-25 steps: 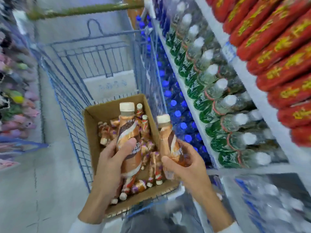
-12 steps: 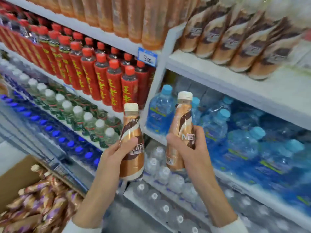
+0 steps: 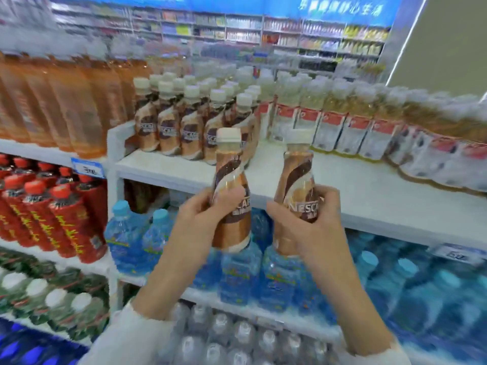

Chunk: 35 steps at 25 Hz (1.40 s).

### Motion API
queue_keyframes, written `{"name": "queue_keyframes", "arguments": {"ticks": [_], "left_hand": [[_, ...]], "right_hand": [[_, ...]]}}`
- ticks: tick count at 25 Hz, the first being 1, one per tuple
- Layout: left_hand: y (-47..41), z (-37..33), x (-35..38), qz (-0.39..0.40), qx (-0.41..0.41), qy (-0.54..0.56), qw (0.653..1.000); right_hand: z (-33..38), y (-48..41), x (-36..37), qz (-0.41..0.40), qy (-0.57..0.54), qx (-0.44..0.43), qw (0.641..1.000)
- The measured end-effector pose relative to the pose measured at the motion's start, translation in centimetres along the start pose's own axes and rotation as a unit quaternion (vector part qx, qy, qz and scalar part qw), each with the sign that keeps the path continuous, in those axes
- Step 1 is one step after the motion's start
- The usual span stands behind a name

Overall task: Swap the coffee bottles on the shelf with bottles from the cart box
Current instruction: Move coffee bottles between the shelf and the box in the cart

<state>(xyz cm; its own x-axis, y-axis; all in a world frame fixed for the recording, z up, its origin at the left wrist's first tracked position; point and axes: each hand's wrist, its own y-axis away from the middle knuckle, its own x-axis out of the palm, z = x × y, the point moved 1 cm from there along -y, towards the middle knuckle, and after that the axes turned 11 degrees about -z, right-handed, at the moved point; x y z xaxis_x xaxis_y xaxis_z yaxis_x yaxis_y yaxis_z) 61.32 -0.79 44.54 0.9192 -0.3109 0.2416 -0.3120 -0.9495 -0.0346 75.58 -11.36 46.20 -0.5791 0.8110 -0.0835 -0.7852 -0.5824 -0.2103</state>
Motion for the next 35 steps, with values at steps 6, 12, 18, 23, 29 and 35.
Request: {"name": "queue_keyframes", "arguments": {"ticks": [6,12,18,23,29,35], "left_hand": [[-7.6,-1.9,6.0,0.066,0.144,-0.106,0.982],[-11.0,0.4,7.6,0.107,0.161,-0.131,0.972],[-11.4,2.1,7.8,0.114,0.152,-0.111,0.975],[-10.6,3.0,6.0,0.094,0.146,-0.144,0.974],[-10.3,3.0,5.5,0.032,0.177,-0.180,0.967],[-10.9,3.2,5.5,0.058,0.171,-0.182,0.967]], "right_hand": [[1.4,-7.9,-0.6,-0.092,0.042,-0.086,0.991],[-1.9,-11.0,0.2,-0.127,0.073,-0.070,0.987],[-3.0,-11.2,1.1,-0.134,0.082,-0.082,0.984],[-3.5,-10.5,-0.9,-0.075,0.074,-0.049,0.993],[-4.3,-10.2,-2.8,-0.067,0.081,-0.072,0.992],[-4.6,-10.1,-2.6,-0.074,0.087,-0.079,0.990]]}}
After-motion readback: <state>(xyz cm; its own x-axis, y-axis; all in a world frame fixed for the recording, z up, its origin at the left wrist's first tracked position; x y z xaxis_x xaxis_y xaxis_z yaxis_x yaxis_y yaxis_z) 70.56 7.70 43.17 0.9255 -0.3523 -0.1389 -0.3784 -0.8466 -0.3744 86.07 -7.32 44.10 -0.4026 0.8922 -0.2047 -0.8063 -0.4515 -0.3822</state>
